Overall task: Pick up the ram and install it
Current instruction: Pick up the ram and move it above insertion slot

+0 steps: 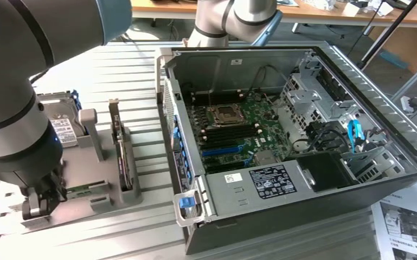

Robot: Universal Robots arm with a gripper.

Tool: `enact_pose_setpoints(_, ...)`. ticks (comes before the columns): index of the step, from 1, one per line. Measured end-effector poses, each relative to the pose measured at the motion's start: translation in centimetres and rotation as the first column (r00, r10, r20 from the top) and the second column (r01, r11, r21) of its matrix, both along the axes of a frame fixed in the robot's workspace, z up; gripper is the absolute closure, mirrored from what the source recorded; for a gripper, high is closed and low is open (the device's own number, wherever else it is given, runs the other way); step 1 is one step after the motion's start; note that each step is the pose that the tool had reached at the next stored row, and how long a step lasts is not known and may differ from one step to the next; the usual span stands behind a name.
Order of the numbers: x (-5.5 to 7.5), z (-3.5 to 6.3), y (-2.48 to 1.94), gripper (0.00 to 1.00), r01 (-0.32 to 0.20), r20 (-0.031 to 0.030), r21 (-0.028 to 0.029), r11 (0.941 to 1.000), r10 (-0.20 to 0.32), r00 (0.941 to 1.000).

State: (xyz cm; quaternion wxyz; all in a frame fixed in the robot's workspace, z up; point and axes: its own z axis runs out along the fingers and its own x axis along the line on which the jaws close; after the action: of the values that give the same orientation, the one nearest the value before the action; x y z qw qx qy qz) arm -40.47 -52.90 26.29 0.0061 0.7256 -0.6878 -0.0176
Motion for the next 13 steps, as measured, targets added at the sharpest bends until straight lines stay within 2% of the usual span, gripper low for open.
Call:
enact_pose_setpoints(3,0.0,1.33,0.0,0.87,0.0,0.0,-0.004,1.0,0.0,1.0)
enact_pose_setpoints(8,0.0,2.64,0.0,0.87,0.0,0.0,-0.007,1.0,0.0,1.0)
enact_pose_setpoints(13,0.0,4.59,0.0,0.87,0.0,0.0,-0.0117,0.9999,0.0,1.0)
